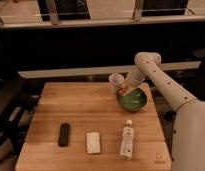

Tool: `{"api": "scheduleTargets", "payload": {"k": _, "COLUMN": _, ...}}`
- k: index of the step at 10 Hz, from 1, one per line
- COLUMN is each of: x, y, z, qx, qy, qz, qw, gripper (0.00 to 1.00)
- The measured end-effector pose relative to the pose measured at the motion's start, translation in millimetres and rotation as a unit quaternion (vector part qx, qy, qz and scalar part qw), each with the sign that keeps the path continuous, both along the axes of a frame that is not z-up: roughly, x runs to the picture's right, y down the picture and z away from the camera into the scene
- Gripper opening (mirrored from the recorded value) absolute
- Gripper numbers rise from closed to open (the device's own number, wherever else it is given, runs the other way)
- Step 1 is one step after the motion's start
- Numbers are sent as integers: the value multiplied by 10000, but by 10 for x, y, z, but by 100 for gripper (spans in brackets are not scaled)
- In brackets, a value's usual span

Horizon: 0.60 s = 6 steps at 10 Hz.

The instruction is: Place the pepper in the ceramic bowl

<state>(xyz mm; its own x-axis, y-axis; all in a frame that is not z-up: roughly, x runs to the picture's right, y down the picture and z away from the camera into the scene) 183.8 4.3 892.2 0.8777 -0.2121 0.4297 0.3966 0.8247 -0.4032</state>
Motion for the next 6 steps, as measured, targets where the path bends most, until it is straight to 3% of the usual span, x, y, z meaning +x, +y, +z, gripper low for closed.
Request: {"api": "scheduleTargets", "payload": {"k": 6, "x": 195, "y": -6, "z": 103, "qx": -45, "qy": 72, "qz": 184, "qw": 9998, "gripper": 4}}
